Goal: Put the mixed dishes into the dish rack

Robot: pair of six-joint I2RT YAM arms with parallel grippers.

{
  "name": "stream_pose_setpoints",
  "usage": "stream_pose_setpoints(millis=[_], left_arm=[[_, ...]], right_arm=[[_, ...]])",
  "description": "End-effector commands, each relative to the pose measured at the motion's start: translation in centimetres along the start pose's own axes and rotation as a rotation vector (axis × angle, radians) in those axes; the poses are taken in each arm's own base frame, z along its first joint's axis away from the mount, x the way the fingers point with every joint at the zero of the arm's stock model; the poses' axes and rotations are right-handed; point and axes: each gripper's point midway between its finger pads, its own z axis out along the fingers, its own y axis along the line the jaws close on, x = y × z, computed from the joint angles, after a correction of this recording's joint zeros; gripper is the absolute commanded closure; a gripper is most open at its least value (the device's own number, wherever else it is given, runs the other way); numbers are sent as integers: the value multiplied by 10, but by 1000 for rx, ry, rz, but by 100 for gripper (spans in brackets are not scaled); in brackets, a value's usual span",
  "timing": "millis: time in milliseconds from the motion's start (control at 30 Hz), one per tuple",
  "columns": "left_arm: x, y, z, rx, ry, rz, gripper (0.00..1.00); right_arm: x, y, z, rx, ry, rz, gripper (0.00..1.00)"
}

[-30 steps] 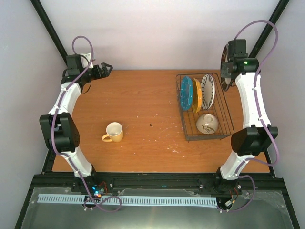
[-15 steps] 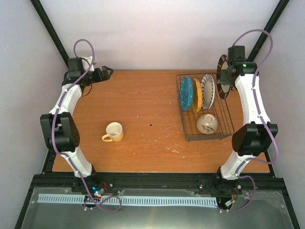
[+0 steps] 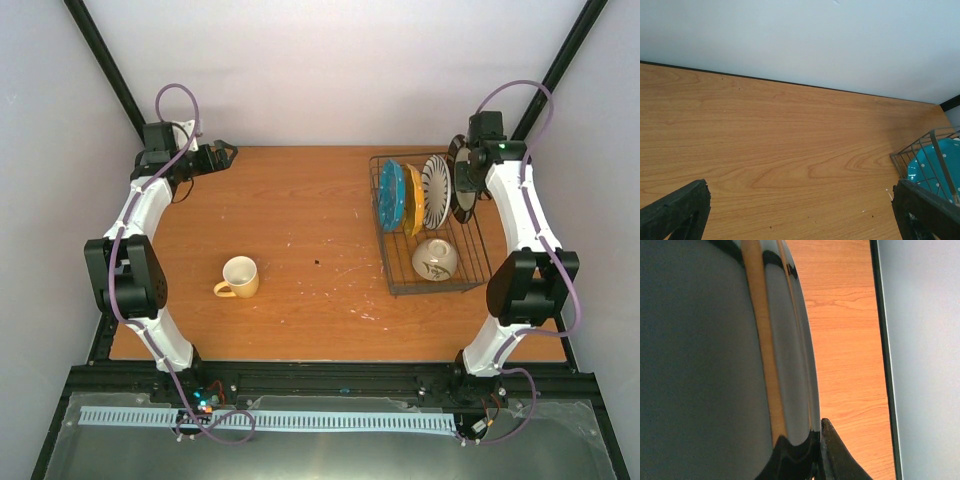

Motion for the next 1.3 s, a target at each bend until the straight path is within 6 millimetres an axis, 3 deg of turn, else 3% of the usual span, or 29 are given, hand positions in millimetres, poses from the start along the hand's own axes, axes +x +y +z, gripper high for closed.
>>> stream_pose_setpoints(millis=[0, 267, 667, 733, 933, 1100, 1267], left_arm=[[-14, -6, -12, -9, -34, 48, 0], [-13, -4, -10, -16, -29, 51, 0], [-10, -1, -6, -18, -13, 39, 0], [-10, -1, -5, -16, -10, 35, 0], [-9, 0, -4, -16, -7, 35, 0], [-10, -1, -4, -12, -9, 35, 0], [-9, -1, -3, -9, -2, 35, 0]], right_arm=[[-36, -4, -5, 14, -144, 18, 97], [-35, 9, 18, -20, -115, -2, 97], [-19, 28, 56, -73, -32, -9, 97], [-16, 30, 60, -76, -18, -6, 93], [-13, 30, 62, -70, -7, 5, 67], [-16, 23, 56, -41, -19, 14, 58], [-34, 5, 29, 14, -91, 55, 52]])
